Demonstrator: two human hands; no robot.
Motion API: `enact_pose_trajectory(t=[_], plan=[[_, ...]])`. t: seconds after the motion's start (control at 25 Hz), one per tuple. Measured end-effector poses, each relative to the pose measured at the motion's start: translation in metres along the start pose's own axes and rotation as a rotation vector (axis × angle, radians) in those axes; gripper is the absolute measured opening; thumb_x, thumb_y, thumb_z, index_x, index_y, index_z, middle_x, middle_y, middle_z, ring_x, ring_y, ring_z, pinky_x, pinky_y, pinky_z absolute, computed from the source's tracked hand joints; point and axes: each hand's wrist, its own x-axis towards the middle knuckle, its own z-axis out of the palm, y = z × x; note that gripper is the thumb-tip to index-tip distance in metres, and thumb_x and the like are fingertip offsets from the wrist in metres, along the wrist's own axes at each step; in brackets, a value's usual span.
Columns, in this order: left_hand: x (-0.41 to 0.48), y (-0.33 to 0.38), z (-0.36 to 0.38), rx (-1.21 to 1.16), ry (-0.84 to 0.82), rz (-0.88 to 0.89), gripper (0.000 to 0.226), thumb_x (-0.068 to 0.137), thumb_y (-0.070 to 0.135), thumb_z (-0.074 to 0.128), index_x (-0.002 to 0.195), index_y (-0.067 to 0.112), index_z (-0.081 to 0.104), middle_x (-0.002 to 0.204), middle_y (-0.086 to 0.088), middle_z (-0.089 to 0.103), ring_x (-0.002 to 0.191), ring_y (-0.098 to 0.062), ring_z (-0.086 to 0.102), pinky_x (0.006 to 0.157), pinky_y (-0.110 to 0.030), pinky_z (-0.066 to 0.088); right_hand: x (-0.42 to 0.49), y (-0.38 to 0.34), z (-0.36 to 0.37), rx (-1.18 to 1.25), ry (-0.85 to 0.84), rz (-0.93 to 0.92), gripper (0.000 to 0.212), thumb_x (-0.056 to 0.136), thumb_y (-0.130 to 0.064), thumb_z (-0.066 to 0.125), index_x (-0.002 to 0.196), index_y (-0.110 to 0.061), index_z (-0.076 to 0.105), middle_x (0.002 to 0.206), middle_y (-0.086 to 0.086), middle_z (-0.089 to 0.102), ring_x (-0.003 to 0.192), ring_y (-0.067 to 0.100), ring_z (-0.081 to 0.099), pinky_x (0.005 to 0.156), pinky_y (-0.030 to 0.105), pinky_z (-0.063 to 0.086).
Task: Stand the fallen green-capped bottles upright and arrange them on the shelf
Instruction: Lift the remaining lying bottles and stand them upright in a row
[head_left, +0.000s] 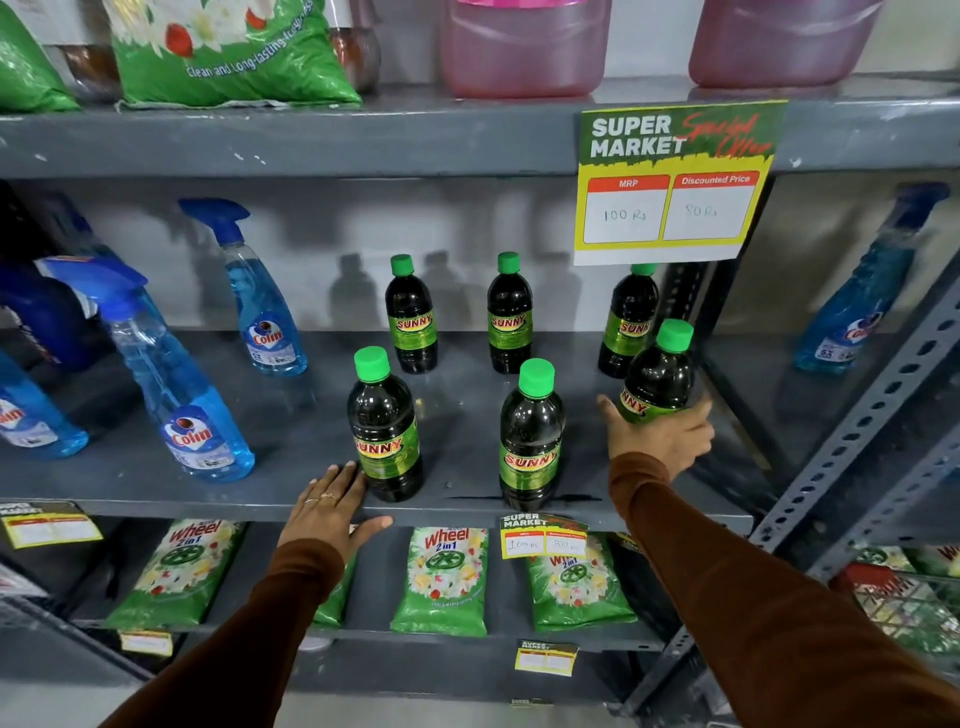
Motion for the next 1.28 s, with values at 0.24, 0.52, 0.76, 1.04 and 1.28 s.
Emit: enact_pose_trajectory(t=[0.24,0.52,0.76,1.04,1.28], plan=[[0.000,-0.001,0.001,-0.012,-0.029,-0.013,0.107,0.069,0.083,0.001,0.123,0.005,0.051,0.133,-0.018,0.052,0.125,-0.037,0.045,0.104,-0.052,0.035,0.005,0.005,-0.007,0.241,-0.096,0.007,0.090,0.056,-0.009,0.080,0.130,-0.007,0.029,0.123,0.020,0.054,0.111,0.032,0.052,0.099,0.035,0.039],[0.000,0.000,0.001,-0.038,0.012,-0.014,0.122,0.054,0.089,-0.011,0.133,0.010,0.038,0.145,-0.013,0.037,0.136,-0.030,0.029,0.113,-0.044,0.021,-0.003,0.002,-0.007,0.032,-0.056,0.005,0.083,0.052,-0.012,0.087,0.119,-0.001,0.039,0.119,0.026,0.049,0.111,0.041,0.047,0.096,0.049,0.041],[-0.001,0.002,-0.002,-0.039,0.021,-0.029,0.126,0.048,0.090,-0.014,0.136,0.012,0.034,0.148,-0.009,0.032,0.138,-0.027,0.024,0.115,-0.043,0.017,-0.003,0.018,-0.024,0.142,-0.171,-0.019,0.070,0.054,0.000,0.081,0.115,-0.008,0.047,0.116,0.018,0.057,0.105,0.031,0.056,0.094,0.034,0.042],[-0.001,0.004,-0.002,-0.027,0.016,-0.010,0.106,0.057,0.079,0.011,0.135,0.011,0.035,0.148,-0.011,0.031,0.138,-0.029,0.023,0.114,-0.044,0.017,-0.020,0.032,-0.051,0.130,-0.152,-0.104,0.071,0.054,-0.003,0.082,0.116,-0.010,0.047,0.116,0.017,0.059,0.105,0.031,0.056,0.092,0.033,0.043],[0.002,-0.002,-0.007,-0.048,-0.015,-0.008,0.082,0.074,0.064,0.033,0.137,0.011,0.030,0.150,-0.011,0.026,0.139,-0.028,0.020,0.116,-0.044,0.016,-0.027,0.028,-0.062,0.112,-0.155,-0.105,0.074,0.055,-0.006,0.082,0.119,-0.012,0.045,0.120,0.016,0.057,0.108,0.030,0.055,0.096,0.039,0.044]])
